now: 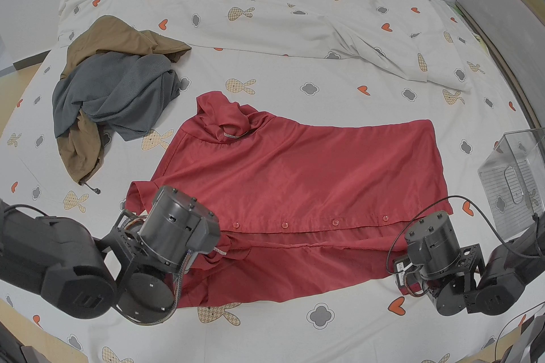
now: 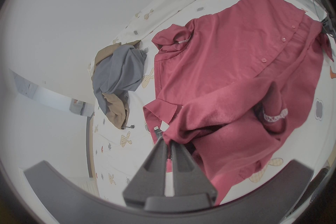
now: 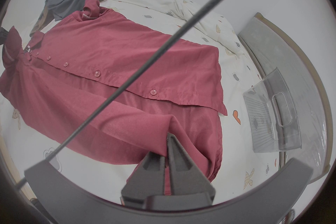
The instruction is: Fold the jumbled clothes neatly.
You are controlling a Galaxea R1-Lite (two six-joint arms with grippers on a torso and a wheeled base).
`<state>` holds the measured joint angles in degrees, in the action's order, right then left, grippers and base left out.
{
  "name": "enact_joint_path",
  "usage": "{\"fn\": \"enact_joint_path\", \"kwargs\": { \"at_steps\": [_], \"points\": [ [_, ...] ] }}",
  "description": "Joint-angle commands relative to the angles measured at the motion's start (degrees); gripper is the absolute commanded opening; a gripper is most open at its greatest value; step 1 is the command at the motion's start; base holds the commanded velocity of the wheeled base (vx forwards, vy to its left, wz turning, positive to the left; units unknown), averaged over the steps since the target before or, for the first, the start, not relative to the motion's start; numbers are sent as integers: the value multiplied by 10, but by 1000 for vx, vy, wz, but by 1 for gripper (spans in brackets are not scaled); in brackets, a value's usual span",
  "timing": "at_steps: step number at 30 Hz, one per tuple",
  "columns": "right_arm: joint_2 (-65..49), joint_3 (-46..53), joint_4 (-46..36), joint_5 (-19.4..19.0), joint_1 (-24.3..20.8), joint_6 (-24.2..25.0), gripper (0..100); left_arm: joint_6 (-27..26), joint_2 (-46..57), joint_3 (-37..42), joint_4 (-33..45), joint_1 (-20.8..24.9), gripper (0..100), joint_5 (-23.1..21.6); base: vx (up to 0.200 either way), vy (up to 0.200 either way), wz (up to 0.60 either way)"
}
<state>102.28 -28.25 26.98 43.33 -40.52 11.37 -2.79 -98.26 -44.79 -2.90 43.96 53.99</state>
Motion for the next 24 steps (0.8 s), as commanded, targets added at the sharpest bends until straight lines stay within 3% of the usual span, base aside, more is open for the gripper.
{"fn": "enact_joint_path", "kwargs": {
  "at_steps": [1,15,16,24],
  "points": [
    [25,-13,0,0,11,1,0,0,-31,-14,0,-14,0,1,0,0,0],
    [64,-81,2,1,19,9,0,-2,-78,-50,-3,-41,0,2,0,0,0],
    [65,-82,2,1,19,10,100,-2,-81,-51,-5,-42,100,2,0,0,0],
    [64,-75,37,0,24,27,100,-2,-49,-34,-42,-46,100,1,0,0,0]
  ]
}}
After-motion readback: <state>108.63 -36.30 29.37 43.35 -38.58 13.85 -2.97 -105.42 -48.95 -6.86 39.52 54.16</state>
